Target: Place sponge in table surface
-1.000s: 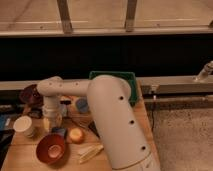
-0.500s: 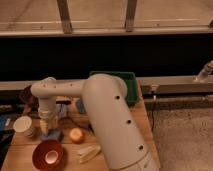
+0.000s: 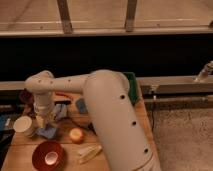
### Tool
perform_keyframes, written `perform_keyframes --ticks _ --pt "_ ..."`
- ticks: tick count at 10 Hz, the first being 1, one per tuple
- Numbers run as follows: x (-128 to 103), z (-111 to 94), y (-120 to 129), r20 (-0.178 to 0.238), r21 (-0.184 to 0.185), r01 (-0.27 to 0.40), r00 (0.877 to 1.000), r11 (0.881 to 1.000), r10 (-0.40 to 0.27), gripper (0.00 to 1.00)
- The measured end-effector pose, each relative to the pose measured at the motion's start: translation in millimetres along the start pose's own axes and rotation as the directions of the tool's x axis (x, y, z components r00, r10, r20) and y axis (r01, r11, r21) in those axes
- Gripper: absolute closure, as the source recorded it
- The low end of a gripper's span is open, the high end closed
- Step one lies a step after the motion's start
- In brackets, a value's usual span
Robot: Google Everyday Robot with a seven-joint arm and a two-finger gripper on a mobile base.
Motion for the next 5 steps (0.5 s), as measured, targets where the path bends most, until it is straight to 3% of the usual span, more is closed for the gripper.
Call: perform_keyframes --ticks 2,5 --pt "2 -23 -10 0.041 0.031 -0.008 0.999 0.999 0.007 0.83" --pt "12 -90 -39 0.142 0.075 -0.057 0.989 0.996 0.046 0.83"
